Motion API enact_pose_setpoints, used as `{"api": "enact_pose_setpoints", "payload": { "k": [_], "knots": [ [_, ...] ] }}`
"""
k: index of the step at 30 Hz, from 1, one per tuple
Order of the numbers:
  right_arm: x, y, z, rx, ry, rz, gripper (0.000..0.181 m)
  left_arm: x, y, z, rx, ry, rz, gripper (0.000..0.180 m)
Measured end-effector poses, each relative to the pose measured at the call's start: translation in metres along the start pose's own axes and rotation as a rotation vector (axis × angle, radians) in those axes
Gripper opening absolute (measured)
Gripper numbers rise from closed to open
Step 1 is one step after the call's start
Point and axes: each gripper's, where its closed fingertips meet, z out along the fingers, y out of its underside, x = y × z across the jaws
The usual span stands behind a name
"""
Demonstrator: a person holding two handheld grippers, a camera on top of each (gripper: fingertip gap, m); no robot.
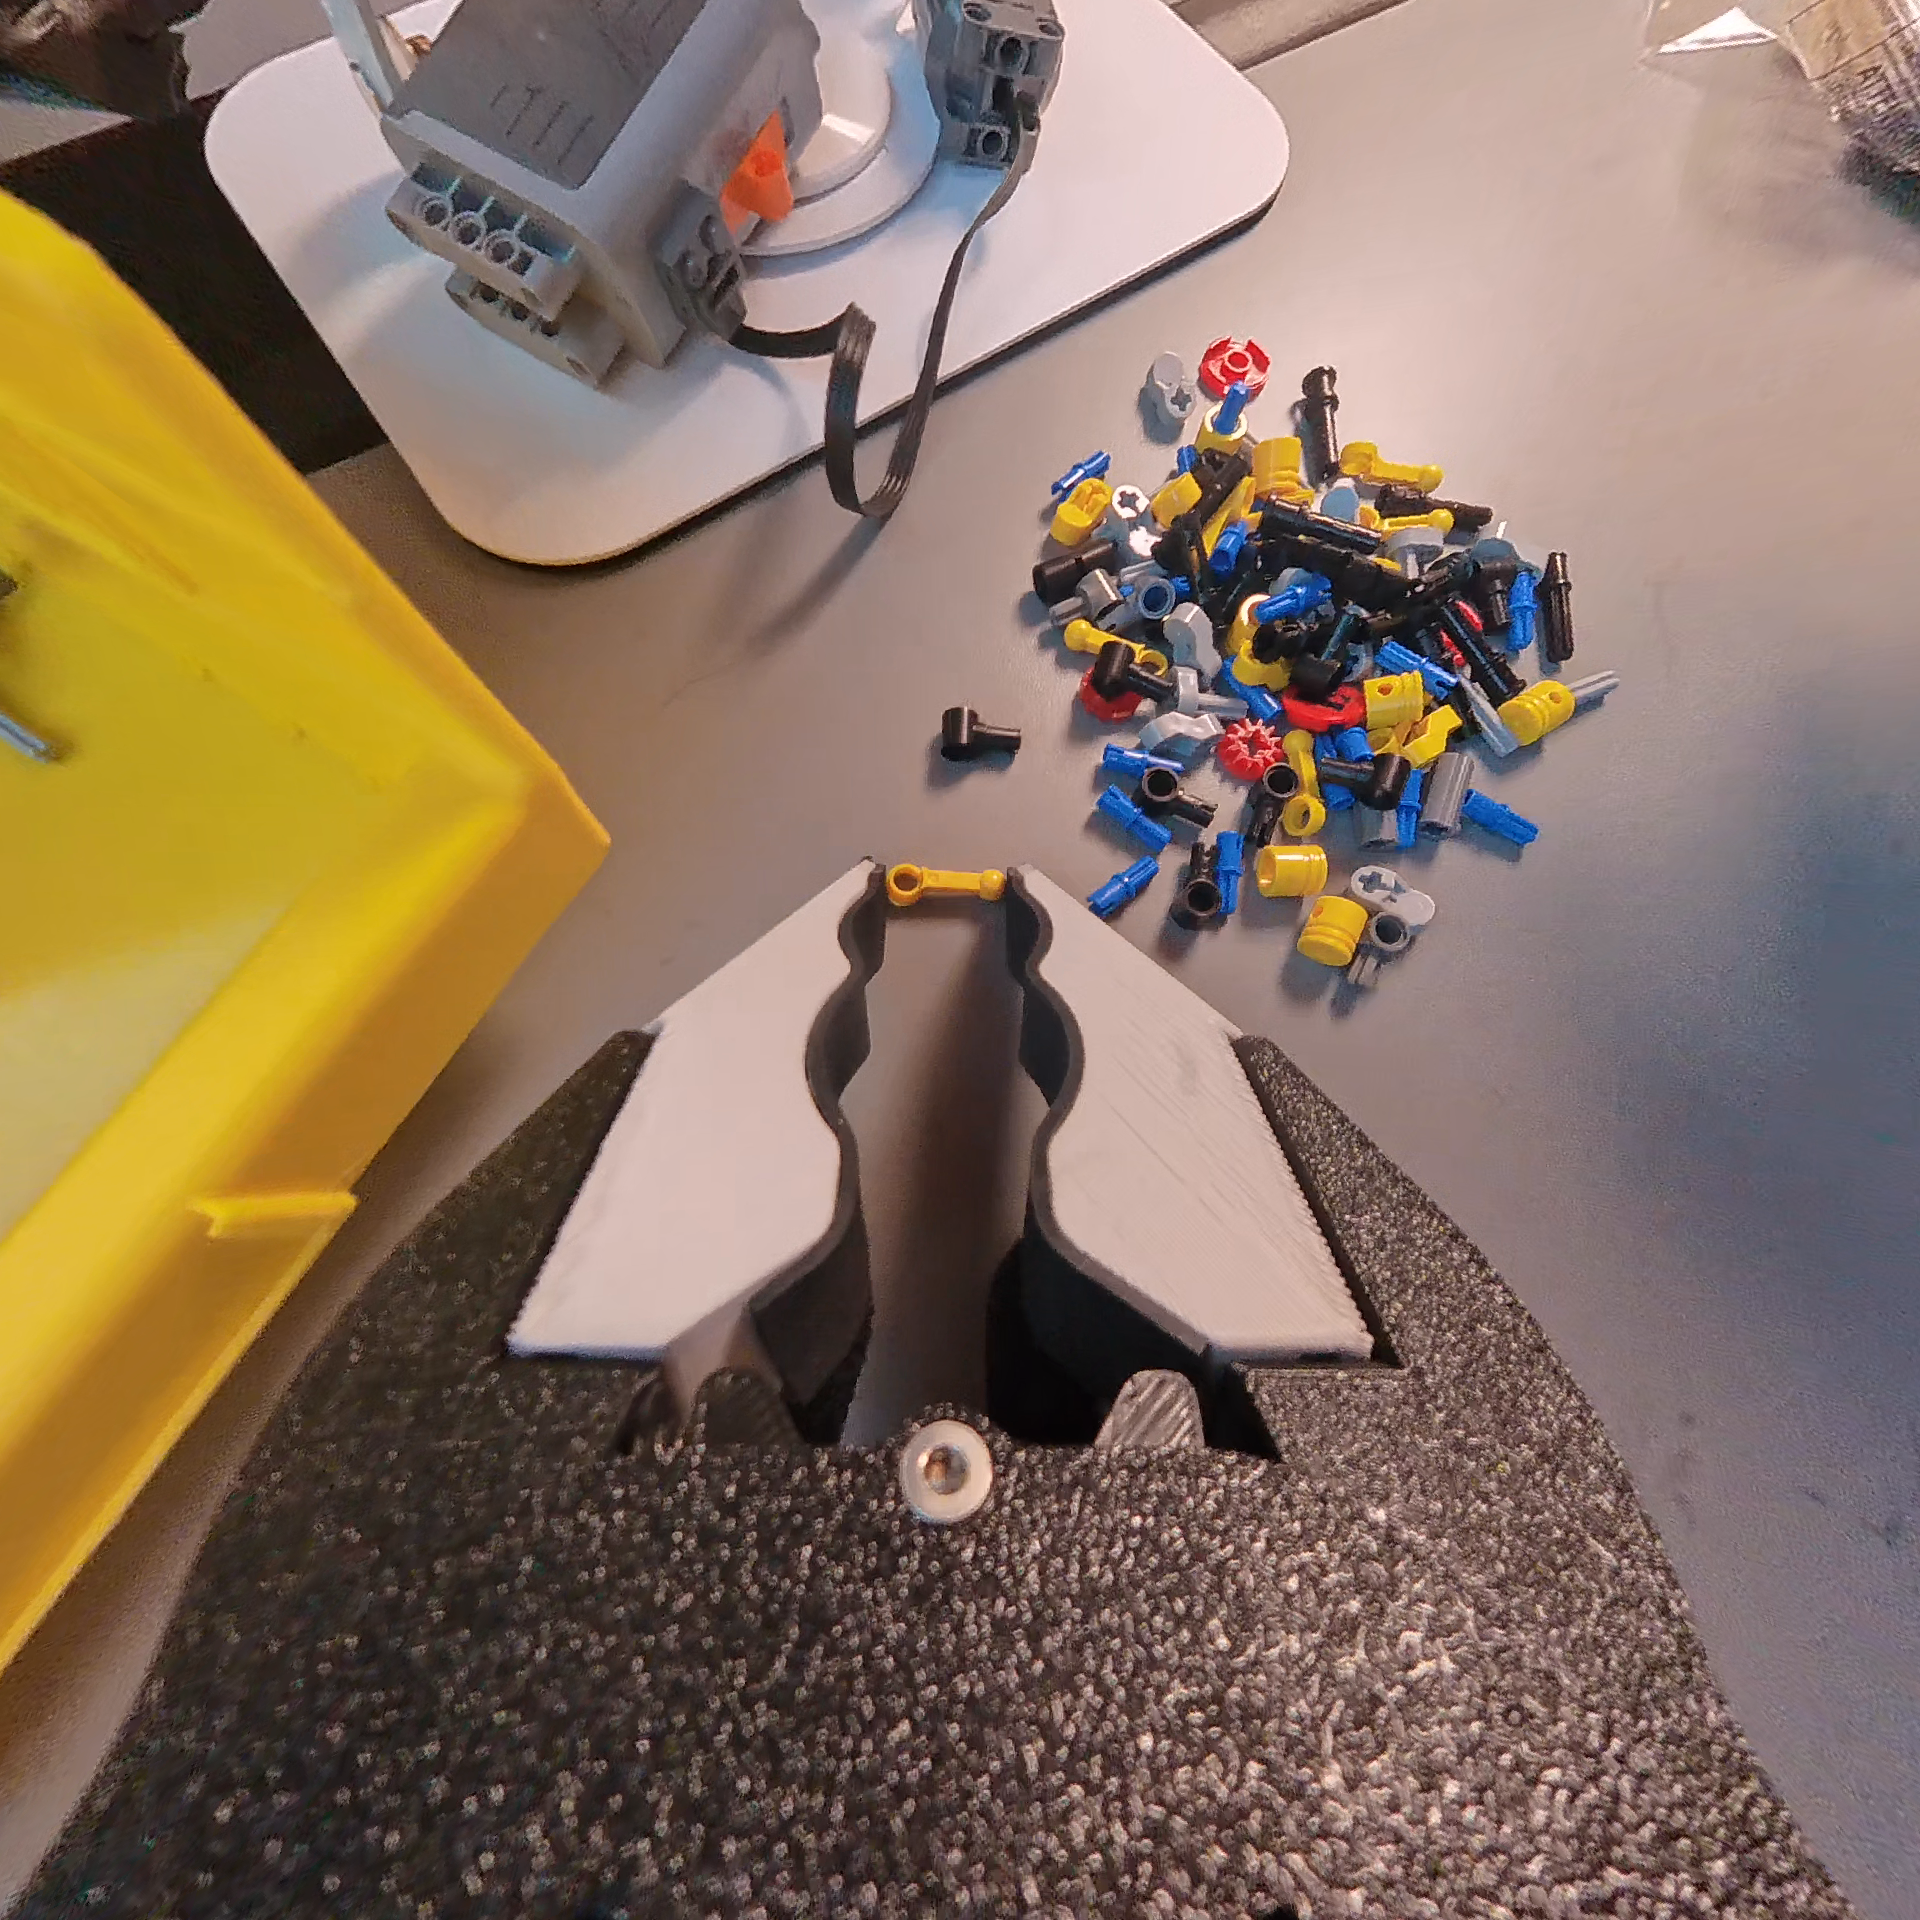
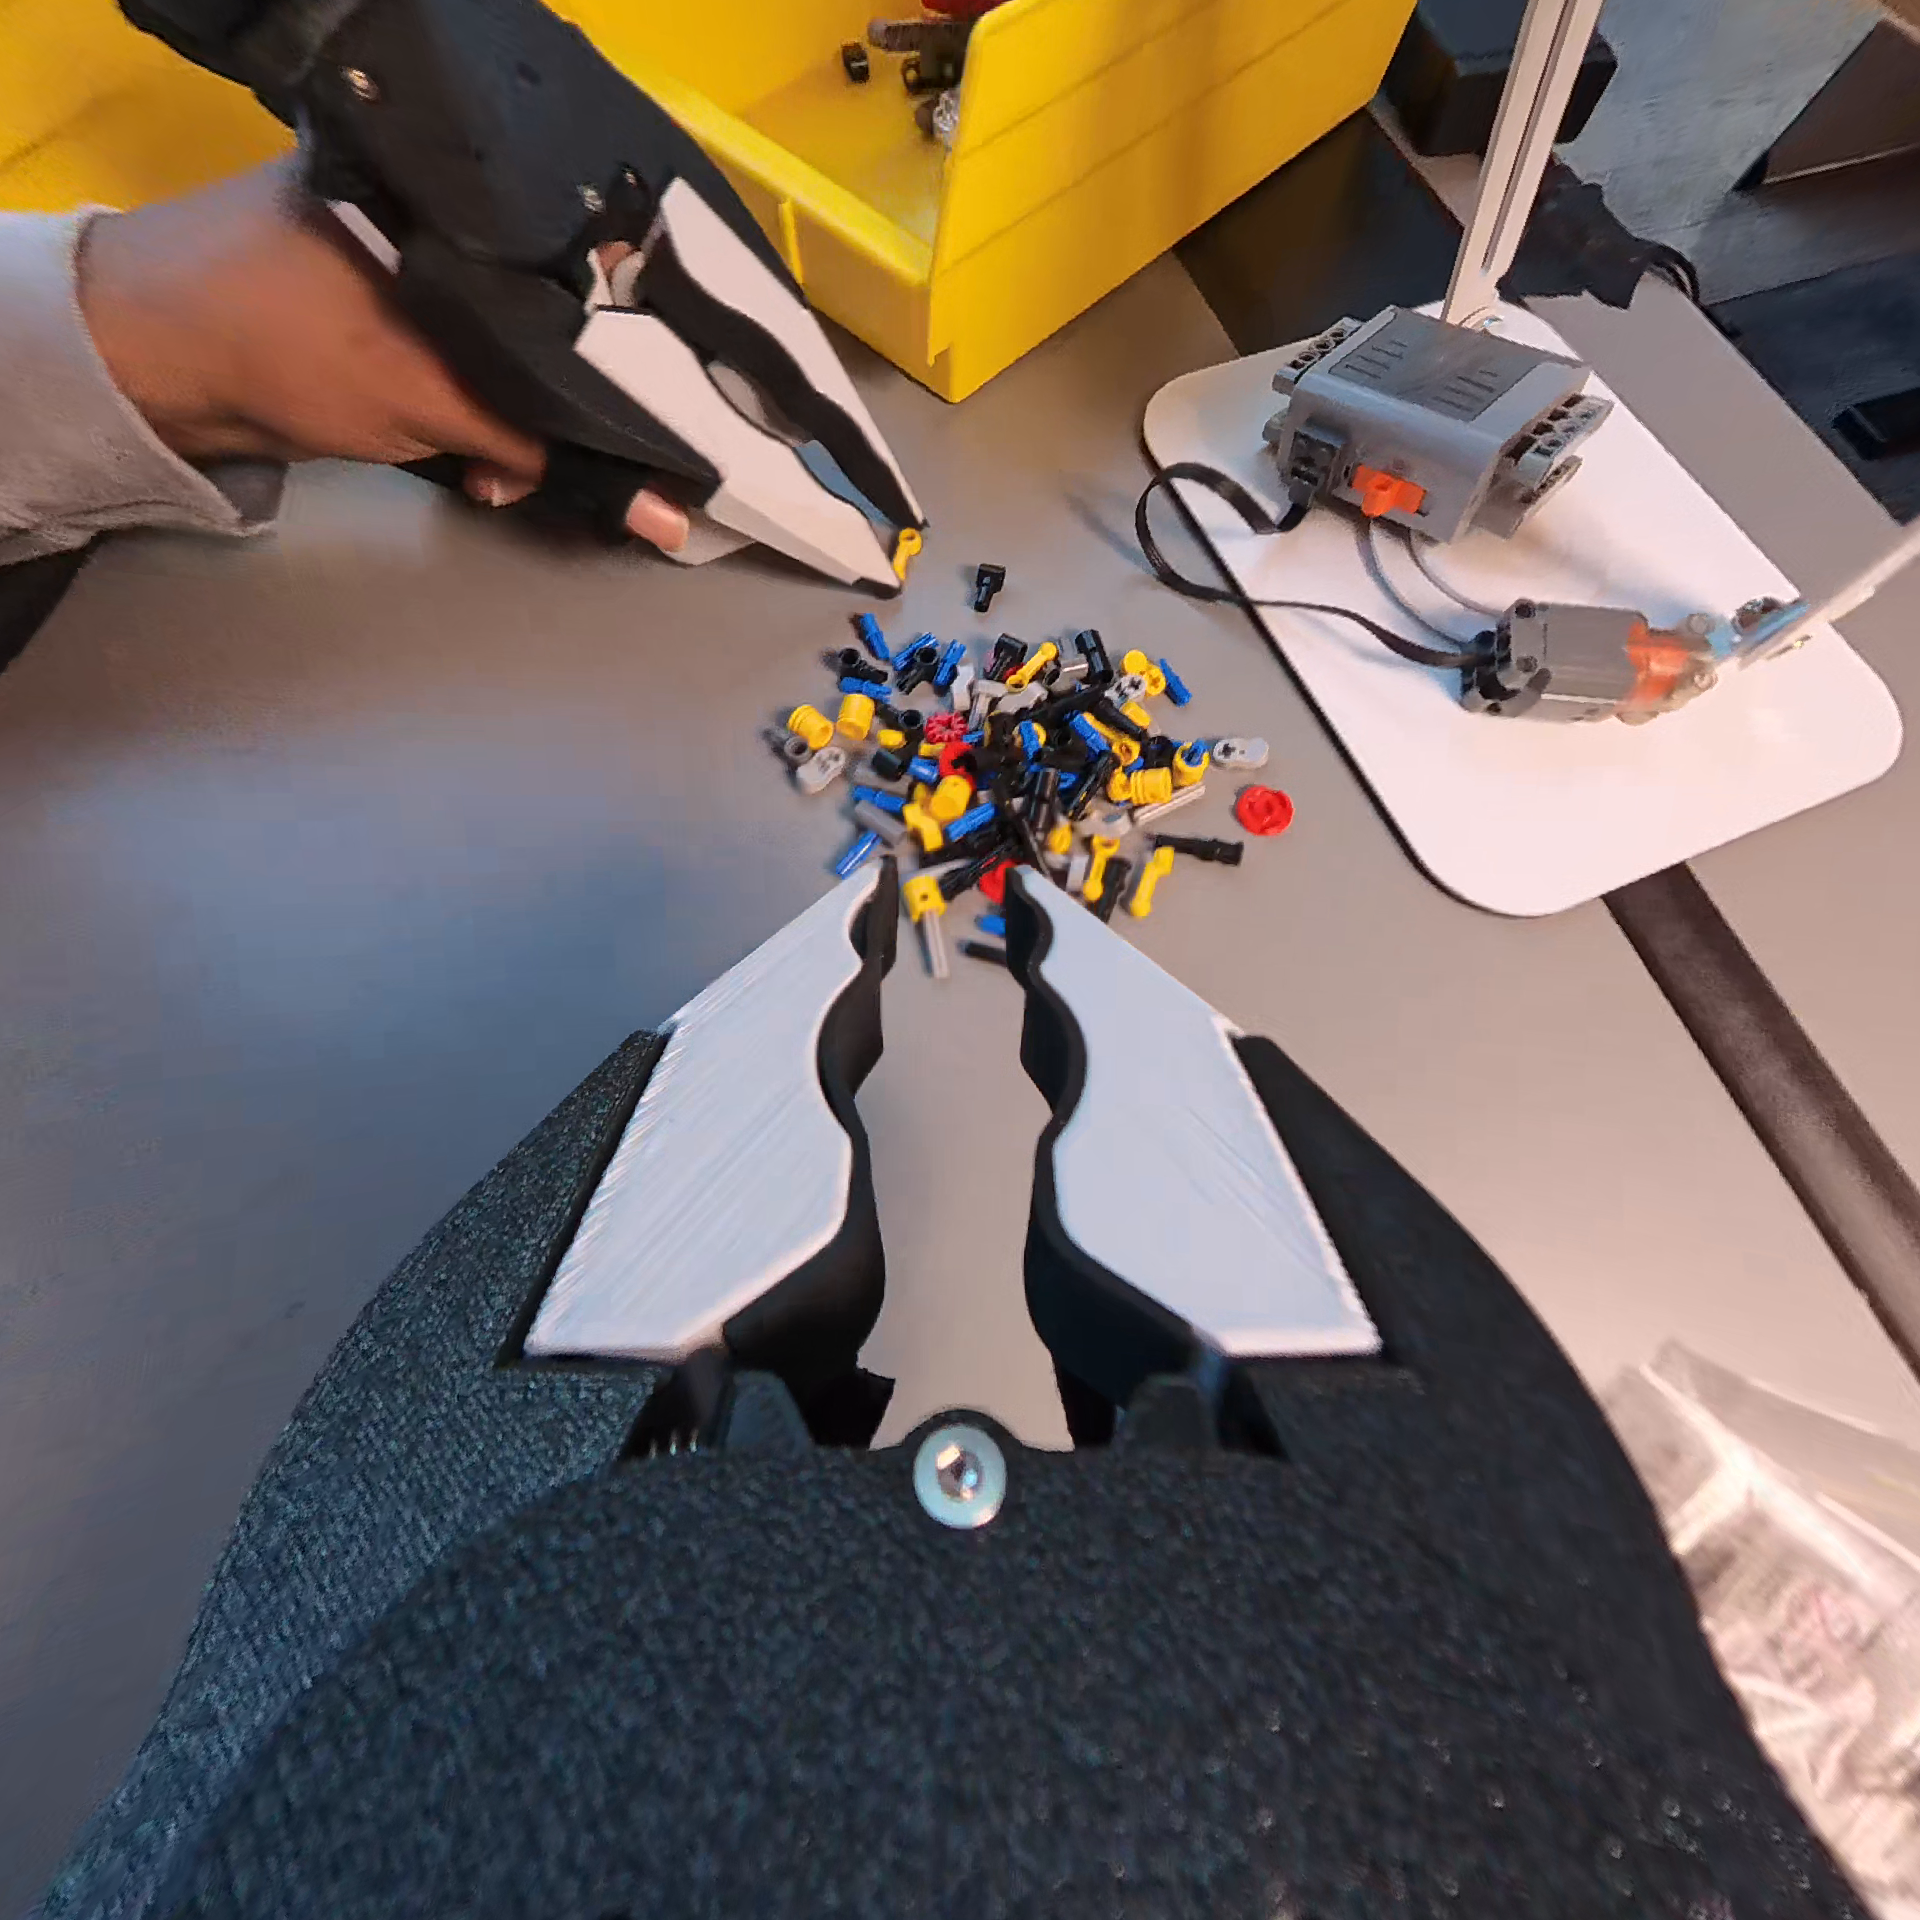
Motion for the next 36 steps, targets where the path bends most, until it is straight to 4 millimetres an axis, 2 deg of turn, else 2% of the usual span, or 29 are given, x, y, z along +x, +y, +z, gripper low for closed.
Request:
{"api": "enact_pose_setpoints", "payload": {
  "k": [2, 7, 10, 13, 15, 17, 20, 22, 25, 27, 29, 32, 35, 36],
  "knots": [
    [-0.009, 0.008, -0.018, 0.025, 0.008, 0.026, 0.02, 0.005, -0.005, 0.004, 0.004, 0.01, 0.031, 0.02],
    [-0.024, 0.029, -0.06, 0.065, 0.067, 0.083, 0.02, 0.026, -0.034, 0.009, 0.082, 0.032, 0.155, 0.02],
    [-0.033, 0.042, -0.077, 0.074, 0.093, 0.122, 0.02, 0.044, -0.046, 0.012, 0.134, 0.054, 0.239, 0.021],
    [-0.041, 0.055, -0.089, 0.083, 0.116, 0.15, 0.02, 0.062, -0.055, 0.003, 0.203, 0.084, 0.29, 0.034],
    [-0.046, 0.061, -0.096, 0.098, 0.134, 0.166, 0.02, 0.065, -0.058, -0.008, 0.238, 0.07, 0.304, 0.046],
    [-0.048, 0.066, -0.104, 0.119, 0.156, 0.179, 0.02, 0.063, -0.064, -0.029, 0.32, 0.057, 0.286, 0.046],
    [-0.044, 0.07, -0.116, 0.176, 0.212, 0.19, 0.02, 0.05, -0.075, -0.072, 0.464, 0.021, 0.191, 0.046],
    [-0.038, 0.071, -0.125, 0.227, 0.265, 0.19, 0.021, 0.04, -0.079, -0.102, 0.546, -0.019, 0.151, 0.053],
    [-0.028, 0.071, -0.137, 0.306, 0.367, 0.181, 0.026, 0.029, -0.074, -0.142, 0.643, -0.062, 0.083, 0.056],
    [-0.021, 0.072, -0.142, 0.325, 0.436, 0.158, 0.031, 0.026, -0.061, -0.157, 0.669, -0.057, 0.031, 0.055],
    [-0.015, 0.073, -0.145, 0.332, 0.502, 0.123, 0.038, 0.028, -0.046, -0.161, 0.68, -0.031, 0.0, 0.051],
    [-0.011, 0.075, -0.142, 0.34, 0.542, 0.104, 0.052, 0.035, -0.028, -0.154, 0.673, 0.025, -0.012, 0.046],
    [-0.009, 0.076, -0.138, 0.317, 0.588, 0.061, 0.072, 0.046, -0.03, -0.147, 0.678, 0.1, -0.03, 0.046],
    [-0.008, 0.078, -0.138, 0.306, 0.612, 0.045, 0.072, 0.048, -0.03, -0.144, 0.672, 0.107, -0.029, 0.047]
  ]
}}
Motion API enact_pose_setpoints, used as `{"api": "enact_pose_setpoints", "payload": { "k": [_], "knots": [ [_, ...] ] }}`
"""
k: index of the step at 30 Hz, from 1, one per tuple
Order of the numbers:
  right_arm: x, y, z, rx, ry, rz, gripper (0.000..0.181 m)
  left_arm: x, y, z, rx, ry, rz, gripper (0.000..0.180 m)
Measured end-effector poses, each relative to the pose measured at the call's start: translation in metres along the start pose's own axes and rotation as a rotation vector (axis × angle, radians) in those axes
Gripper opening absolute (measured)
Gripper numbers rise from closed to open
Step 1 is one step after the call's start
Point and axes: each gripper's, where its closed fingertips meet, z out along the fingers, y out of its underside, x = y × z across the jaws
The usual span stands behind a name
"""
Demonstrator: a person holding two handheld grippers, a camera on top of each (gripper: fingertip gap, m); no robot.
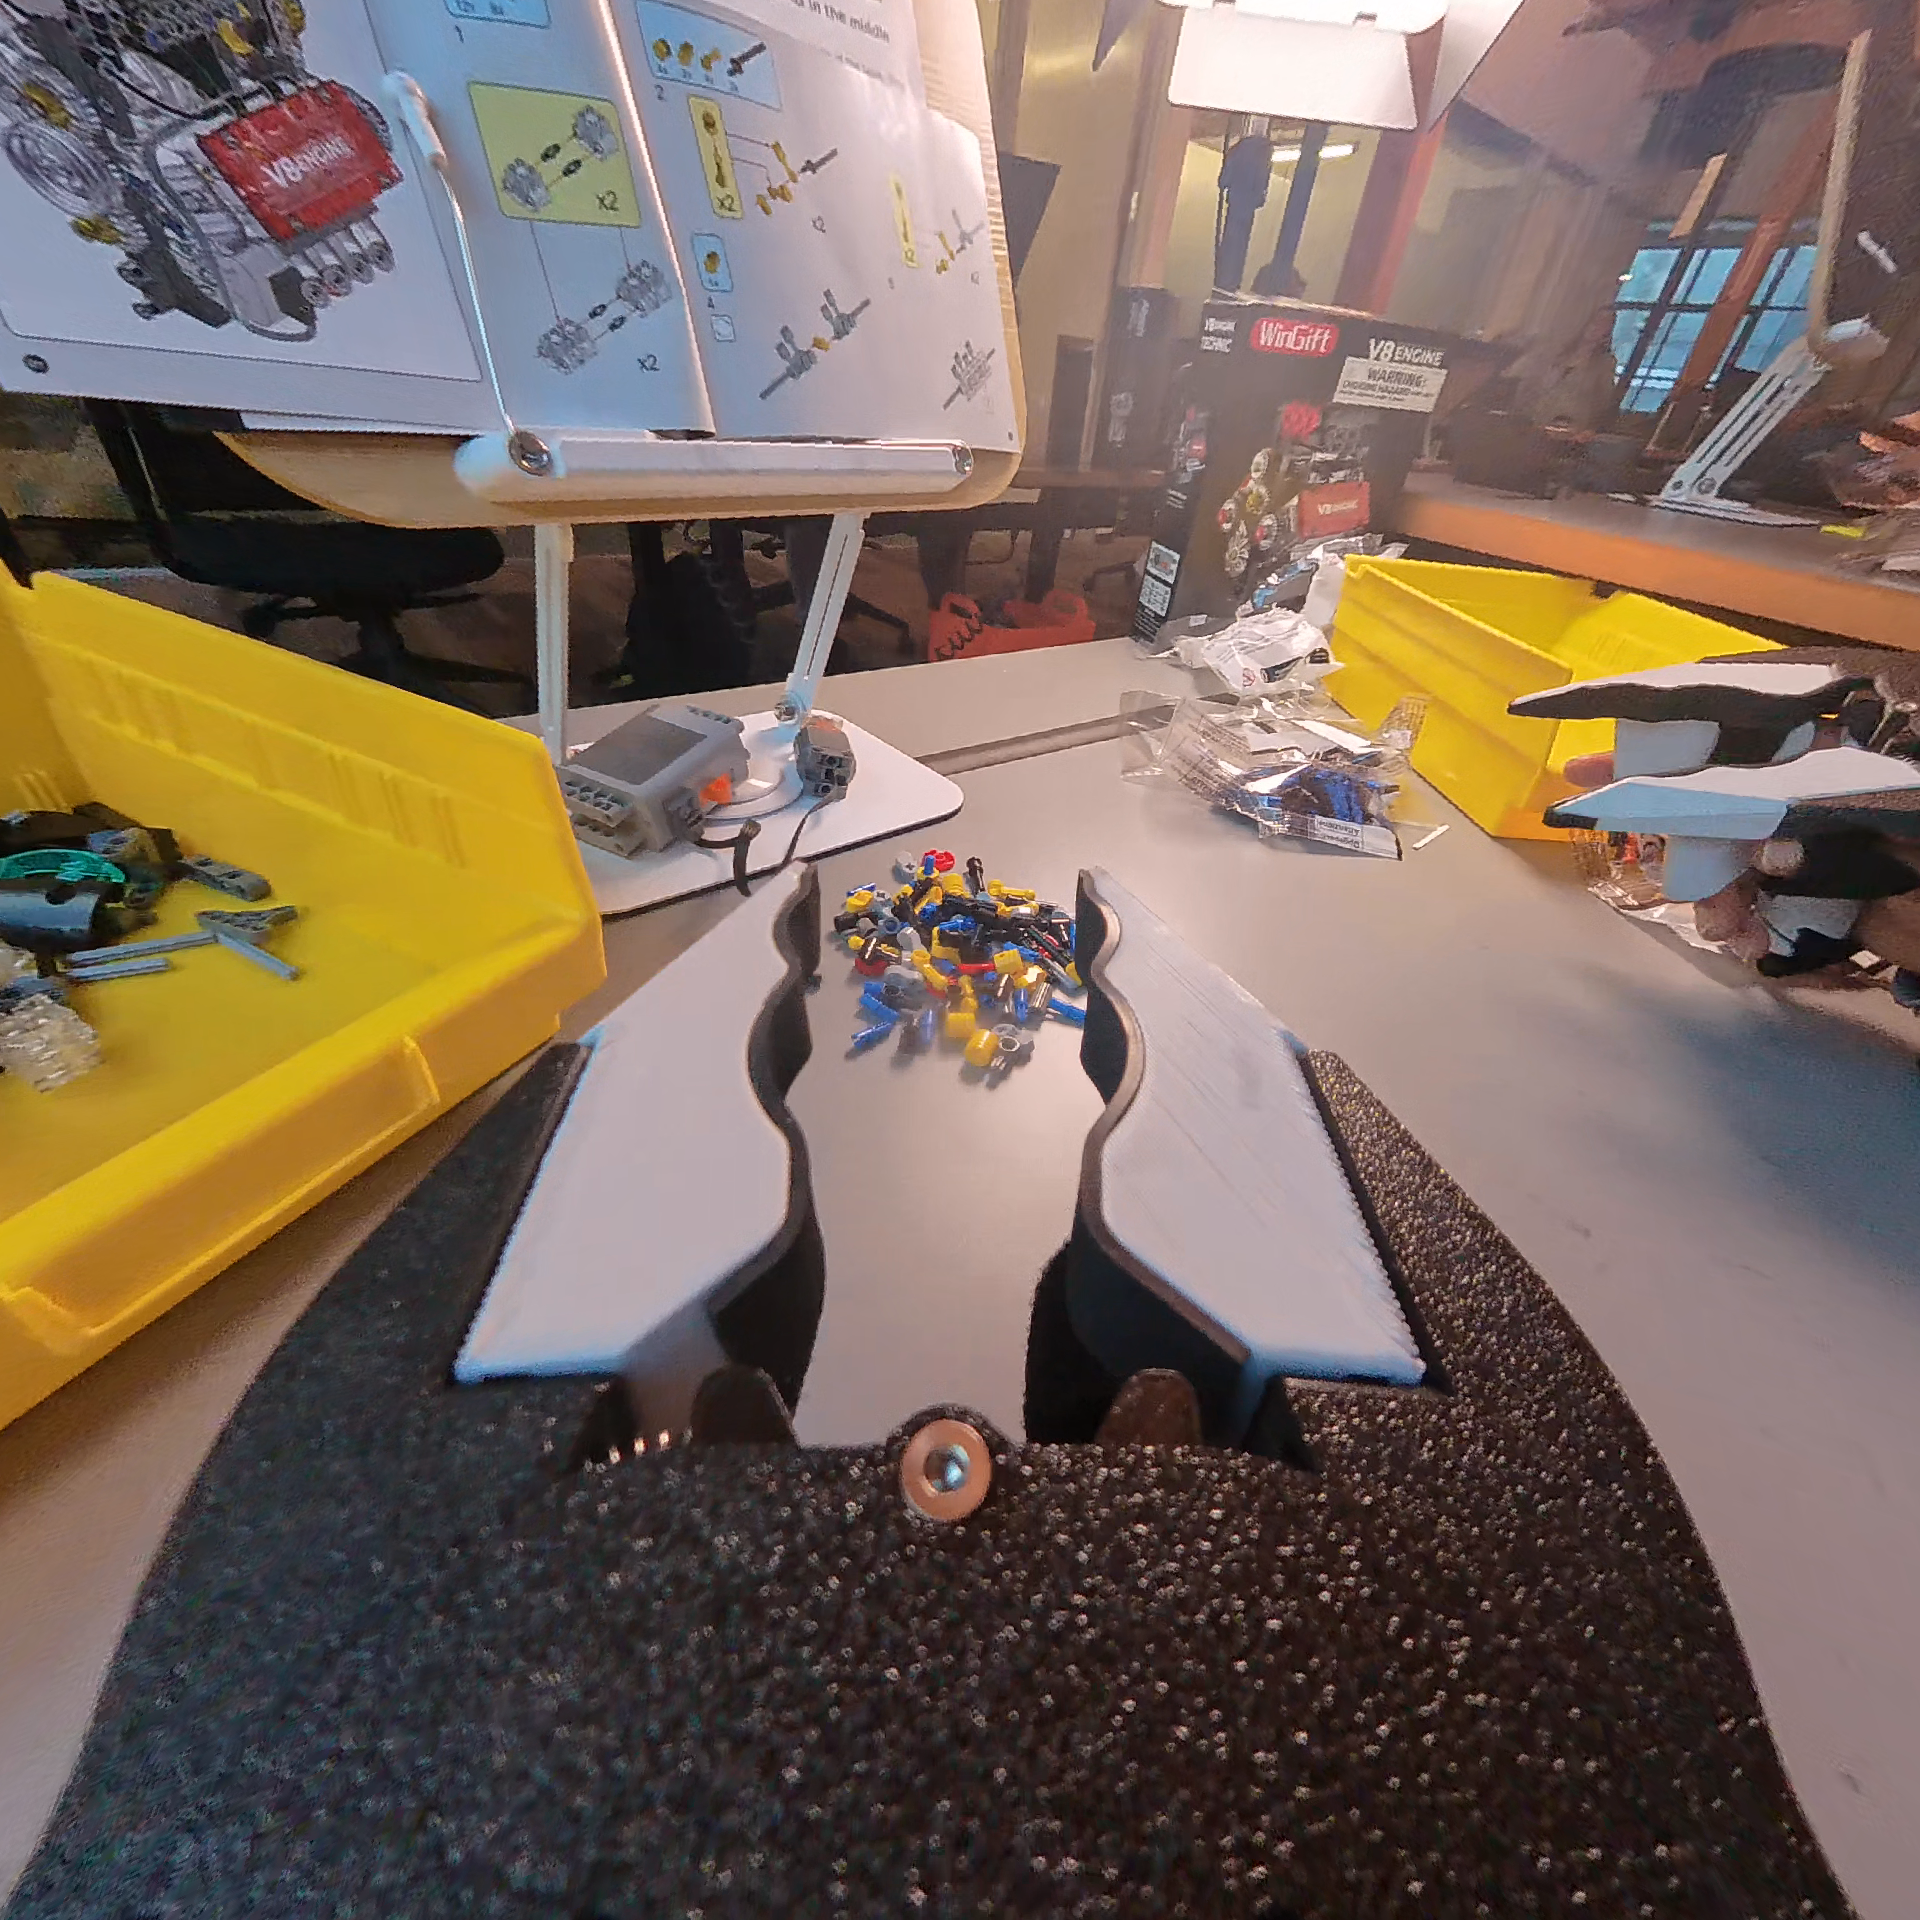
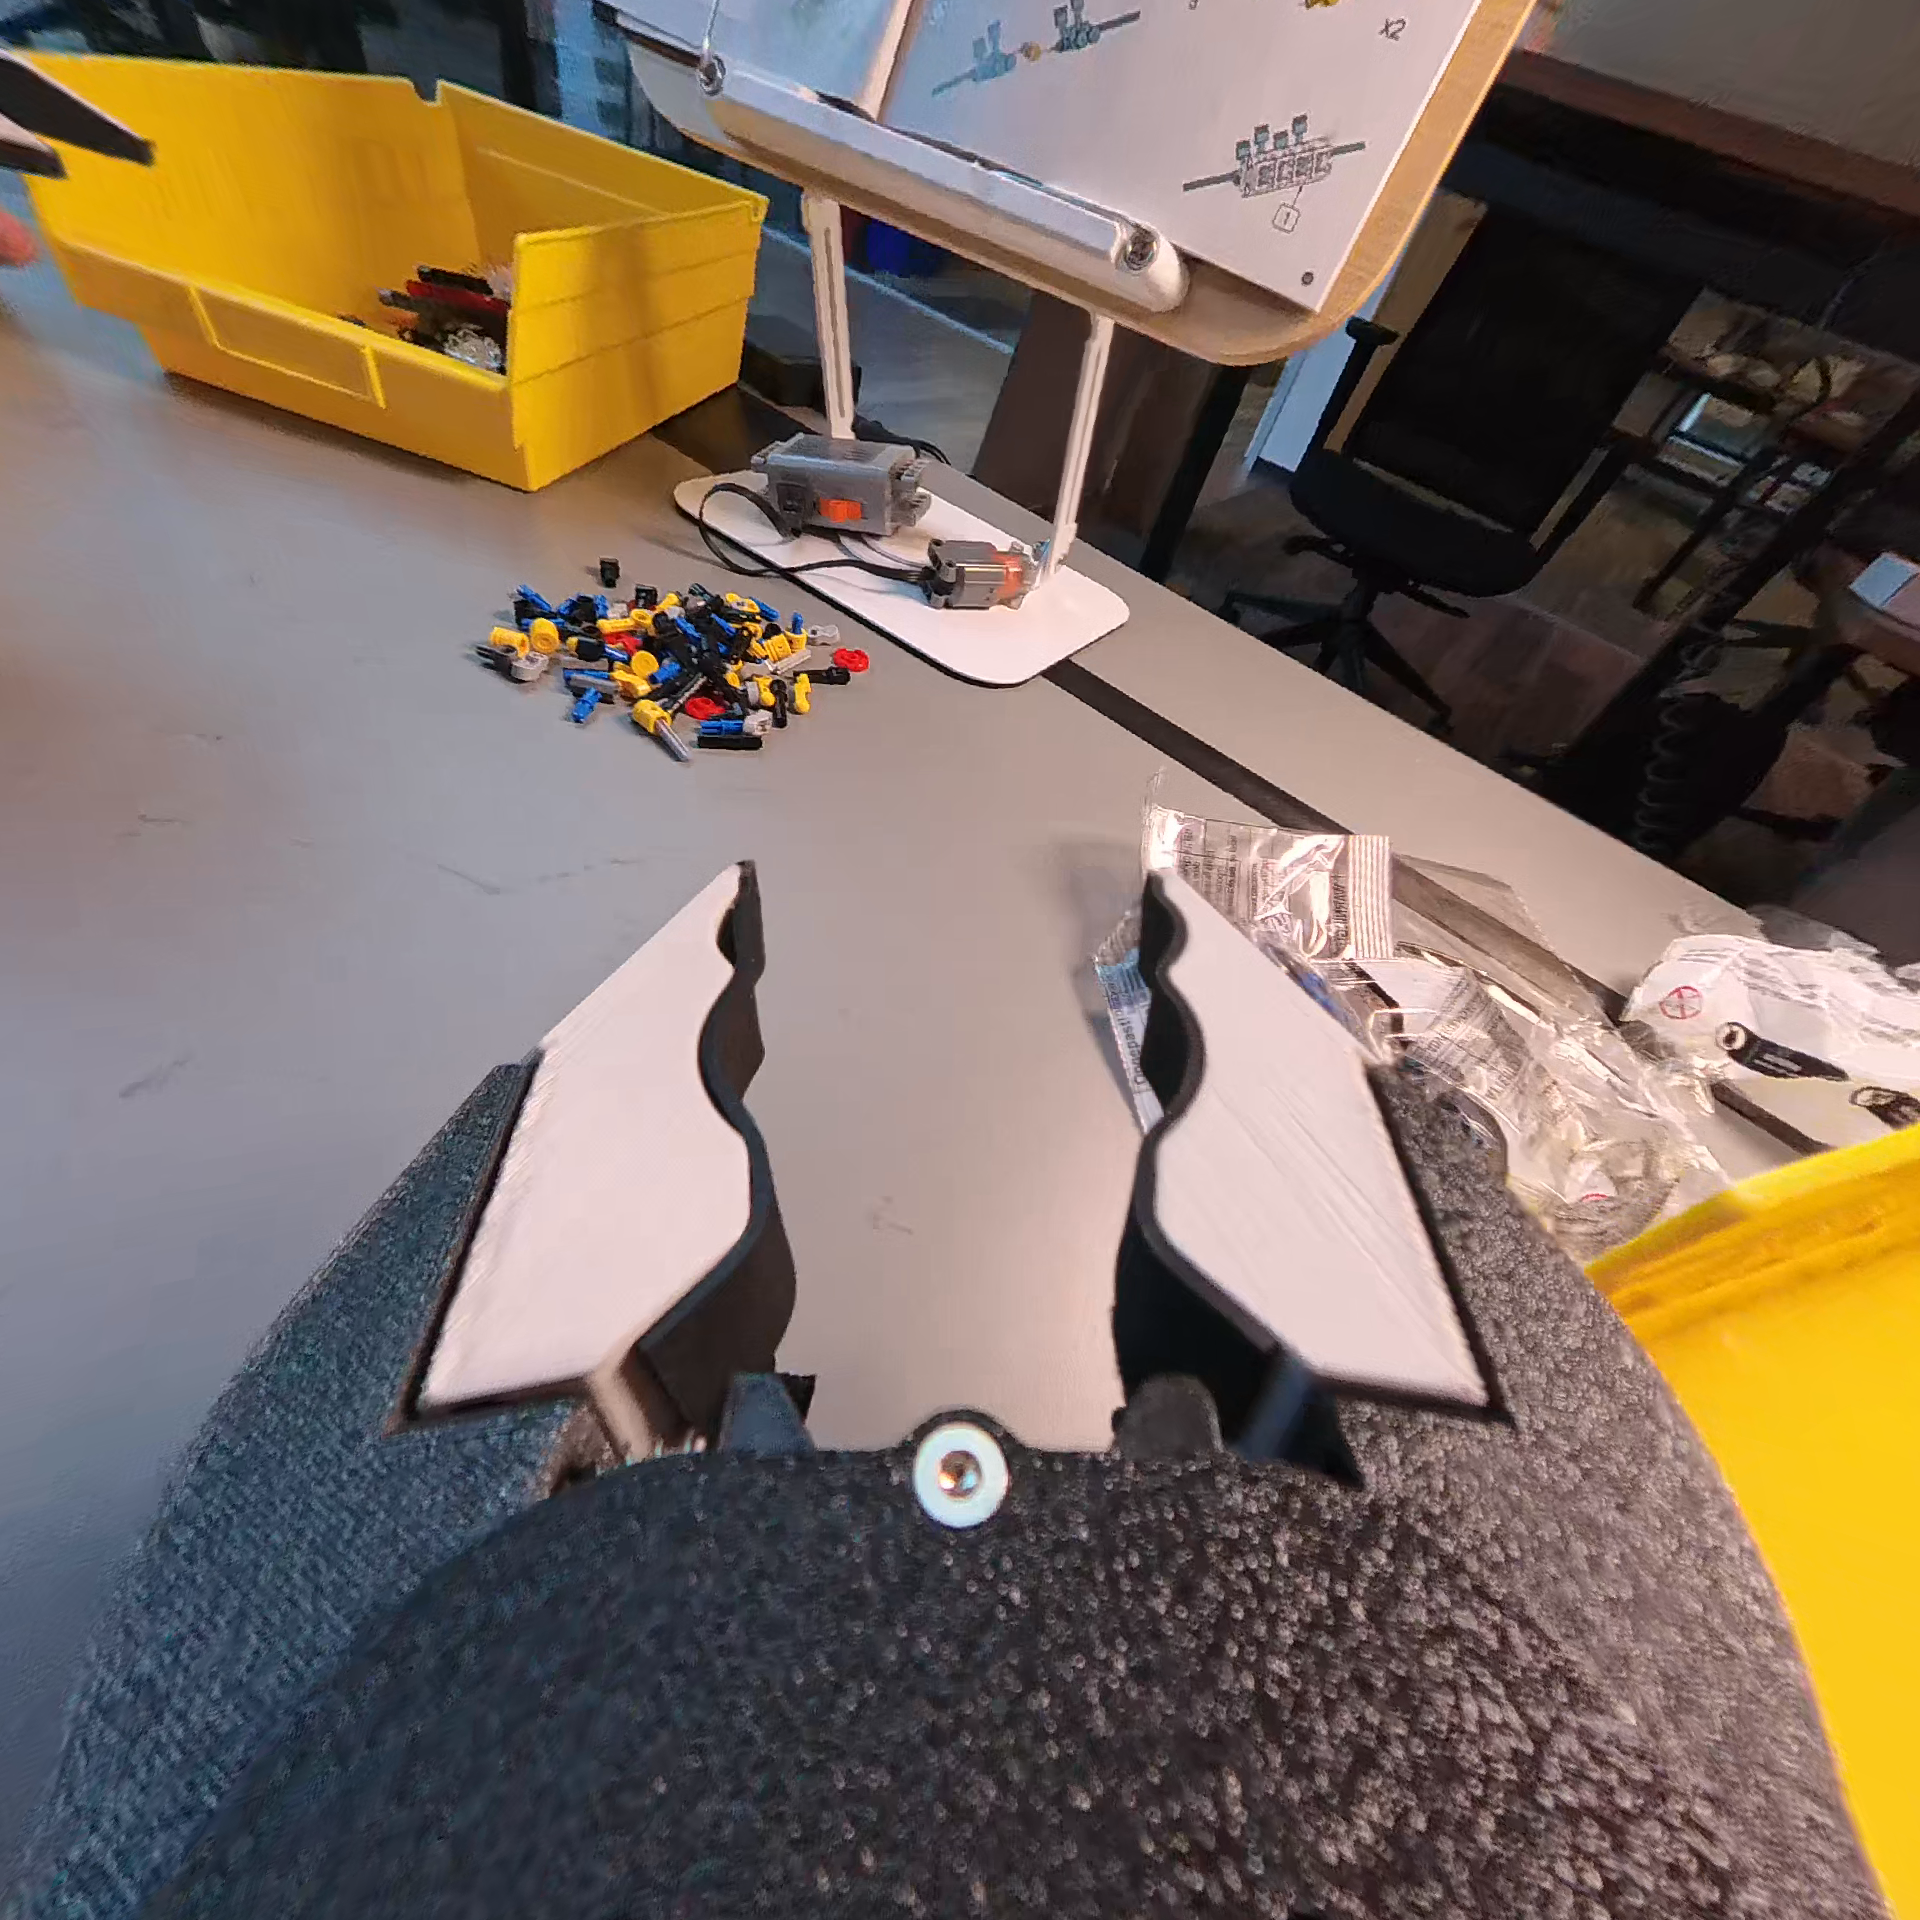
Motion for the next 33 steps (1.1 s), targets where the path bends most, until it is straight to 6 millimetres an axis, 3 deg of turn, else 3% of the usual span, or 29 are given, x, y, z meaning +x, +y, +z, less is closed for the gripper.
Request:
{"api": "enact_pose_setpoints", "payload": {
  "k": [4, 11, 19, 22, 25, 27, 29, 31, 33],
  "knots": [
    [0.008, 0.015, 0.003, -0.057, 0.081, -0.025, 0.073, 0.009, 0.014, 0.01, -0.071, 0.036, 0.007, 0.053],
    [0.032, 0.022, 0.006, -0.158, 0.193, 0.039, 0.064, 0.023, 0.025, 0.015, -0.152, 0.067, 0.05, 0.067],
    [0.071, 0.057, 0.064, -0.598, 0.181, 0.021, 0.066, 0.038, 0.03, 0.019, -0.176, 0.112, 0.11, 0.061],
    [0.077, 0.087, 0.073, -0.755, 0.141, 0.045, 0.059, 0.038, 0.032, 0.014, -0.183, 0.105, 0.141, 0.059],
    [0.076, 0.085, 0.07, -0.741, 0.119, 0.01, 0.042, 0.037, 0.033, 0.012, -0.182, 0.109, 0.121, 0.057],
    [0.066, 0.071, 0.062, -0.672, 0.073, 0.038, 0.025, 0.039, 0.033, 0.014, -0.182, 0.125, 0.092, 0.057],
    [0.042, 0.046, 0.054, -0.557, -0.014, 0.003, 0.023, 0.046, 0.034, 0.015, -0.183, 0.162, 0.063, 0.057],
    [0.008, 0.02, 0.041, -0.431, -0.09, -0.06, 0.017, 0.06, 0.036, 0.017, -0.187, 0.22, 0.049, 0.058],
    [-0.045, -0.004, 0.027, -0.291, -0.258, -0.134, 0.014, 0.08, 0.035, 0.016, -0.173, 0.315, 0.054, 0.063]
  ]
}}
